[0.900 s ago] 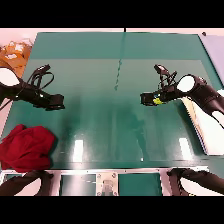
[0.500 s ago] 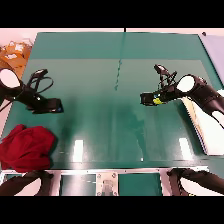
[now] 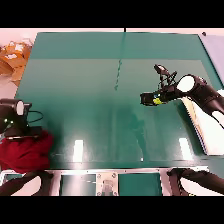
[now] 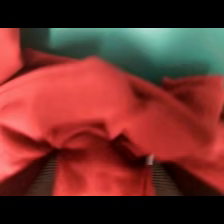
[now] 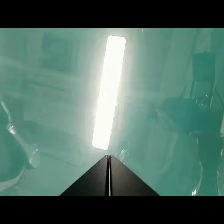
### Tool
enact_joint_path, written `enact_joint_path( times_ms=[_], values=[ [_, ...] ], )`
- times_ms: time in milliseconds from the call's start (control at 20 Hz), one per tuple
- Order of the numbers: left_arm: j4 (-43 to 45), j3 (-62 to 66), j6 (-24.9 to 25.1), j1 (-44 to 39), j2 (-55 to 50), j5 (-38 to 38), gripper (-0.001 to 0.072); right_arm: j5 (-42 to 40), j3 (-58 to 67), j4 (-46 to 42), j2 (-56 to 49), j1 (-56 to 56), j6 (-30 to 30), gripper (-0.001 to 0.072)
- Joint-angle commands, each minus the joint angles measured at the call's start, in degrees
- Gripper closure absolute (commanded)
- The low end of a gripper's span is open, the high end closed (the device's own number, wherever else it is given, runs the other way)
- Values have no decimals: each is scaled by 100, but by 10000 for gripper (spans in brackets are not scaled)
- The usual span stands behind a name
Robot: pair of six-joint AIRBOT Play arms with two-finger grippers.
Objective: Fold the shirts.
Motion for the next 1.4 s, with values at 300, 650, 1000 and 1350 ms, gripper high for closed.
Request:
enact_joint_path(
  times_ms=[300, 650, 1000, 1350],
  values=[
    [-1167, 1471, 1178, 59, -35, -531, 687, -42, 2, 2, -2, 4, 0, 694],
    [-2671, 4133, 970, -2745, 157, 433, 688, 815, 2, 245, -2, 11, 39, 694],
    [-4251, 4131, 1394, -4380, -1023, 1665, 676, 1679, 247, 264, 4, -352, -37, 694],
    [-4330, 4371, 1427, -3198, -1373, 726, -6, 1537, 258, 372, 4, -417, 157, 695]
  ],
)
